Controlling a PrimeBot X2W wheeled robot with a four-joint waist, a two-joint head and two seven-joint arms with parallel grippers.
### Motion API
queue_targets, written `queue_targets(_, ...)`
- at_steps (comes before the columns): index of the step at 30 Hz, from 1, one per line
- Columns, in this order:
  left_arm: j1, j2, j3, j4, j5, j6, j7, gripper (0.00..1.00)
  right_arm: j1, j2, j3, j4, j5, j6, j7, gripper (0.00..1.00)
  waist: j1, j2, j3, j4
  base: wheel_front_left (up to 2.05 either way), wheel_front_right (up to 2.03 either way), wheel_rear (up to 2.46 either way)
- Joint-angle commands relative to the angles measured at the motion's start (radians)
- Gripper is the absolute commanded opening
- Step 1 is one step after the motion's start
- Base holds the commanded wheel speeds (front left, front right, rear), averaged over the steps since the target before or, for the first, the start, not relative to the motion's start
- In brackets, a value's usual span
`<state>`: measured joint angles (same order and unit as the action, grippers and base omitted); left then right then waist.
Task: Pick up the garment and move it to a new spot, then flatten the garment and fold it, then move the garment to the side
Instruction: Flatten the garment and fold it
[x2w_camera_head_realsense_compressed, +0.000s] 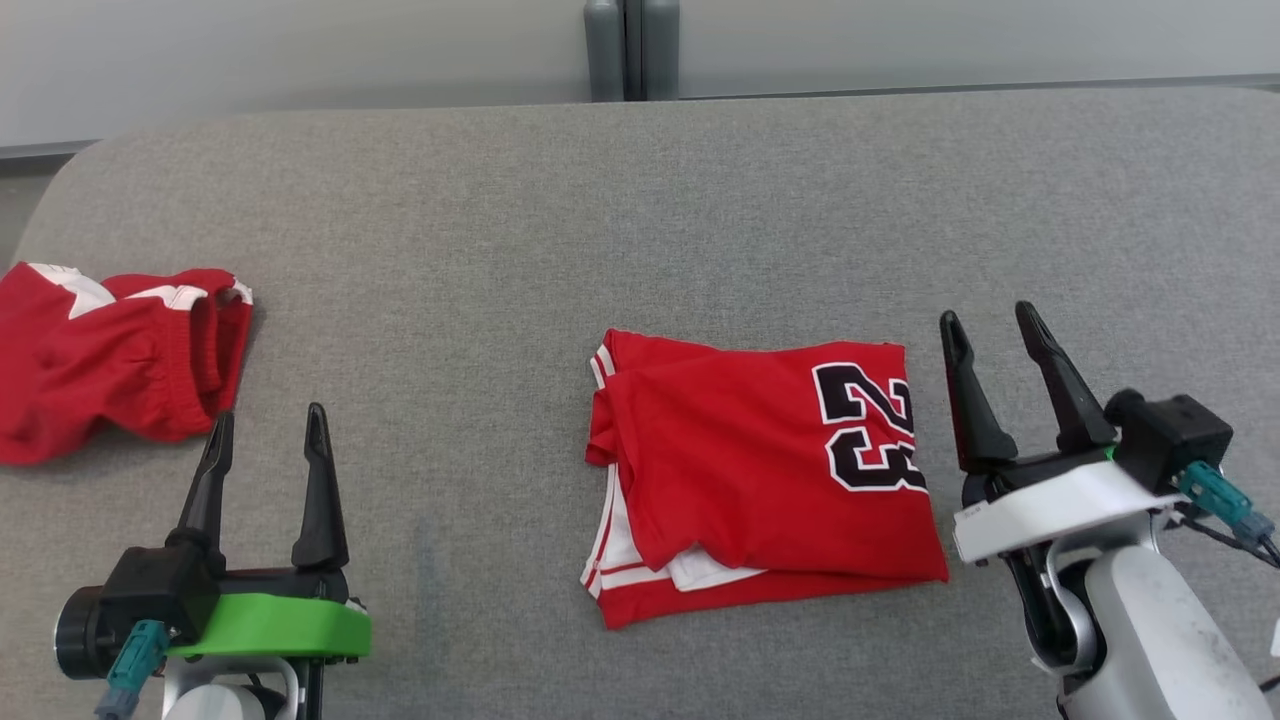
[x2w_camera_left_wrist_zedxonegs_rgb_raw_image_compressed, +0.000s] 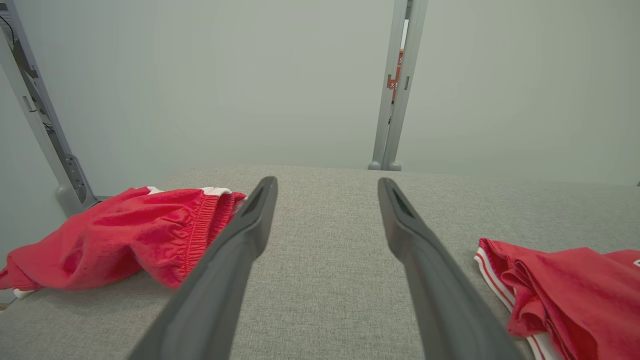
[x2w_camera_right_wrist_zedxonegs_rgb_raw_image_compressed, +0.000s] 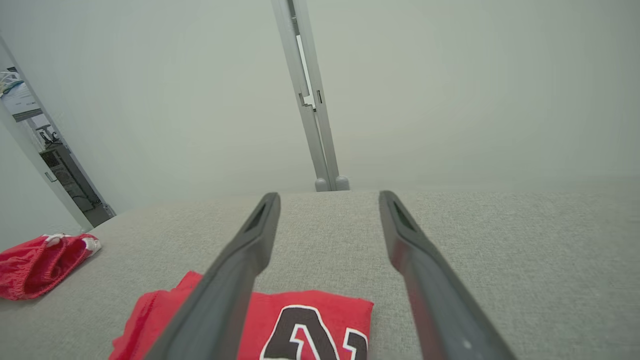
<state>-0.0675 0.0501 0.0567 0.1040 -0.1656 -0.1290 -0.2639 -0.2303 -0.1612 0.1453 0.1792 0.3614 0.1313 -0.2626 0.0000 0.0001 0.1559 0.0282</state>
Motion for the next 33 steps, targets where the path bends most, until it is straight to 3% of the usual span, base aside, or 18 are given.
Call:
queue_targets(1, 0.014, 0.001, -0.003, 0.002, 0.009, -0.003, 0.000, 1.00, 0.030, 0.005, -0.016, -0.015, -0.007, -0.001, -0.003, 1.00, 0.0000, -0.0001, -0.008, -0.005, 0.00, 0.00, 0.00)
queue_targets(14, 0.039, 0.001, -0.058, 0.017, 0.015, -0.003, 0.000, 1.00, 0.210, 0.062, -0.113, -0.113, -0.045, -0.001, -0.003, 1.00, 0.0000, -0.0001, -0.040, -0.014, 0.00, 0.00, 0.00)
queue_targets(33, -0.002, 0.049, -0.498, 0.183, -0.021, -0.003, 0.000, 1.00, 0.180, 0.068, -0.093, -0.105, -0.065, -0.001, -0.003, 1.00, 0.0000, -0.0001, -0.007, -0.053, 0.00, 0.00, 0.00)
